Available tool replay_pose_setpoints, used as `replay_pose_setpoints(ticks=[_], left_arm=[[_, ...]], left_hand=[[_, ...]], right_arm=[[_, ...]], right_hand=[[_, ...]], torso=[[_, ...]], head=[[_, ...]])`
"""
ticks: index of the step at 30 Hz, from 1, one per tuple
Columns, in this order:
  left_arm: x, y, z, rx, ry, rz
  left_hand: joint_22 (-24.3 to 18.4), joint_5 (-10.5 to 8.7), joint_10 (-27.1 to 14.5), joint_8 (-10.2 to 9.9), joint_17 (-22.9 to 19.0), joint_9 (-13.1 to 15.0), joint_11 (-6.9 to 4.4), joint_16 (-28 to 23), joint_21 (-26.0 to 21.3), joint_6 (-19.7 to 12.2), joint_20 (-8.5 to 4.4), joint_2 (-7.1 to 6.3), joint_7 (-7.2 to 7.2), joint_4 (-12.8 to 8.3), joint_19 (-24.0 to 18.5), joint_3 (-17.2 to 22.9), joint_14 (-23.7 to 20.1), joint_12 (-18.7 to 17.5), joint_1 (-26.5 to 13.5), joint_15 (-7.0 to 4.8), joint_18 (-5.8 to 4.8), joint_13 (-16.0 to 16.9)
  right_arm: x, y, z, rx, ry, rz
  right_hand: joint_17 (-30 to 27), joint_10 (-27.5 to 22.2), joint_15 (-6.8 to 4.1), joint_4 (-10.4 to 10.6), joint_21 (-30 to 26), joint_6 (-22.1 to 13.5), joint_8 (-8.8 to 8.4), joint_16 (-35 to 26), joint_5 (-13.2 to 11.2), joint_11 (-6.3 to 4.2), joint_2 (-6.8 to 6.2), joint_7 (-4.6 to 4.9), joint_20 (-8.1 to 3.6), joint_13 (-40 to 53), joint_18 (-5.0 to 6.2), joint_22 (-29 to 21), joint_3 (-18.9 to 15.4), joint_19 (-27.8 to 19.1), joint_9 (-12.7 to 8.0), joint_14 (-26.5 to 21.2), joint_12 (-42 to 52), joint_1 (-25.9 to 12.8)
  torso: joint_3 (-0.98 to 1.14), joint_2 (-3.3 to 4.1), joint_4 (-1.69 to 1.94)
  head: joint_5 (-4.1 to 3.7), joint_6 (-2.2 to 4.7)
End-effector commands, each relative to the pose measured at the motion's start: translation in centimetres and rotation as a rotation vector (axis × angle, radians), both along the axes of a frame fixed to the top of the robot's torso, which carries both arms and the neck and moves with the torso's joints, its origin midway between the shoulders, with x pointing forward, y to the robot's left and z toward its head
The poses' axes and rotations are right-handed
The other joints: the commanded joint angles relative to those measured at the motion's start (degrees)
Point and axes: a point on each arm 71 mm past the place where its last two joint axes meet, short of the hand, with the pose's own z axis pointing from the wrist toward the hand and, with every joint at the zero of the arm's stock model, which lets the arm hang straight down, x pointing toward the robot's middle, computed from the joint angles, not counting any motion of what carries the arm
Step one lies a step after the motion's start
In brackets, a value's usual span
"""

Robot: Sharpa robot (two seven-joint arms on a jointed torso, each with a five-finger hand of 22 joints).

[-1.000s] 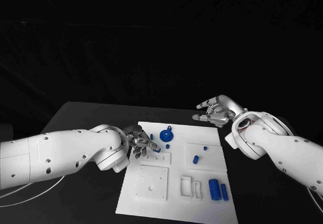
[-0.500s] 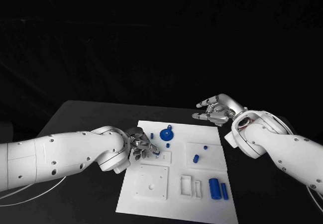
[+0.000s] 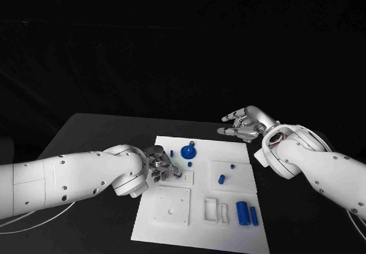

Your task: Assemble the parts on the task board

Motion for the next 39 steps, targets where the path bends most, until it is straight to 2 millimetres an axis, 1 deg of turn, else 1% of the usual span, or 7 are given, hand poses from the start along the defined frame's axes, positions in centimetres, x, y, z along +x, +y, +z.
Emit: replay_pose_setpoints(ticks=[1,5,6,14,21,22,39], left_arm=[[0.00,-0.22,0.03,0.019,-0.024,-0.017],[-0.05,-0.30,-0.11,0.028,-0.022,-0.022],[-0.06,-0.32,-0.14,0.030,-0.021,-0.023],[-0.04,-0.29,-0.28,0.048,-0.028,-0.021],[-0.01,-0.20,-0.37,0.059,-0.024,-0.023],[-0.01,-0.20,-0.37,0.060,-0.023,-0.022],[0.05,-0.10,-0.41,0.079,-0.024,-0.021]], left_hand=[[0.05,0.17,0.76,0.27,-0.05,14.16,-2.25,0.08,-0.20,10.22,-0.03,0.60,-6.22,-0.21,0.27,0.22,-0.78,0.13,0.28,-1.08,-0.30,0.01],[0.05,0.17,0.76,0.27,-0.05,14.16,-2.25,0.08,-0.20,10.22,-0.03,0.60,-6.22,-0.21,0.27,0.22,-0.78,0.13,0.28,-1.08,-0.30,0.01],[6.26,0.17,0.73,0.30,-0.09,14.19,-2.30,0.19,-5.74,10.29,-0.06,0.66,-6.25,-0.33,2.41,0.28,-0.78,0.13,0.26,-1.11,-0.52,0.01],[6.54,0.19,0.73,0.31,-0.01,14.20,-2.32,0.24,-5.99,10.29,-0.10,0.65,-6.26,-0.31,2.54,0.26,-0.72,0.20,0.24,-1.14,-0.57,0.03],[8.36,0.35,0.73,0.47,0.45,14.34,-2.36,0.63,-7.50,10.55,-0.14,0.39,-6.36,-0.35,3.17,0.10,-0.65,0.55,0.17,-1.15,-0.74,0.18],[9.23,0.40,0.71,0.37,0.53,14.07,-2.36,0.77,-8.21,10.64,-0.13,0.41,-6.36,-0.23,3.40,0.13,-0.72,0.56,0.27,-1.15,-0.76,0.42],[9.43,0.72,0.70,0.48,0.68,14.10,-2.36,0.92,-8.68,10.69,-0.07,0.63,-6.36,-0.36,3.56,0.42,-0.68,0.65,0.10,-1.08,-0.84,0.54]], right_arm=[[-0.07,0.18,0.11,0.003,-0.006,0.012],[-0.07,0.19,0.11,0.003,-0.006,0.013],[-0.07,0.20,0.11,0.003,-0.006,0.013],[-0.06,0.22,0.10,0.004,-0.005,0.014],[-0.05,0.20,0.08,0.005,-0.004,0.014],[-0.04,0.20,0.07,0.005,-0.003,0.014],[-0.03,0.25,0.06,0.006,-0.003,0.015]], right_hand=[[-0.05,-0.24,-0.21,-0.26,0.13,0.21,-0.09,0.15,0.34,-0.24,0.56,0.04,-0.01,-0.05,0.24,6.03,0.16,0.20,0.04,-0.13,0.28,-0.03],[-0.05,-0.24,-0.21,-0.26,0.13,0.21,-0.09,0.15,0.34,-0.24,0.56,0.04,-0.01,-0.05,0.24,6.03,0.16,0.20,0.04,-0.13,0.28,-0.03],[-0.05,-0.24,-0.21,-0.26,0.13,0.21,-0.09,0.15,0.34,-0.24,0.56,0.04,-0.01,-0.05,0.24,6.03,0.16,0.20,0.04,-0.13,0.28,-0.03],[-0.10,-0.28,-0.21,-0.38,-0.04,0.25,-0.07,0.13,0.45,-0.24,0.59,0.04,0.00,-0.11,0.25,6.00,0.21,0.17,0.05,-0.16,0.30,-0.21],[-0.10,-0.28,-0.21,-0.38,-0.04,0.25,-0.07,0.13,0.45,-0.24,0.59,0.04,0.00,-0.11,0.25,6.00,0.21,0.17,0.05,-0.16,0.30,-0.21],[-0.10,-0.28,-0.21,-0.38,-0.04,0.25,-0.07,0.13,0.45,-0.24,0.59,0.04,0.00,-0.11,0.25,6.00,0.21,0.17,0.05,-0.16,0.30,-0.21],[-0.10,-0.28,-0.21,-0.38,-0.04,0.25,-0.07,0.13,0.45,-0.24,0.59,0.04,0.00,-0.11,0.25,6.00,0.21,0.17,0.05,-0.16,0.30,-0.21]], torso=[[0.03,0.02,-0.01],[0.06,0.02,0.05],[0.05,0.02,0.05],[0.05,0.03,0.01],[0.07,0.02,0.03],[0.07,0.02,0.03],[0.05,0.04,0.04]], head=[[-0.07,-0.11],[-0.11,-0.16],[-0.12,-0.18],[-0.13,-0.18],[-0.17,-0.24],[-0.17,-0.24],[-0.25,-0.21]])
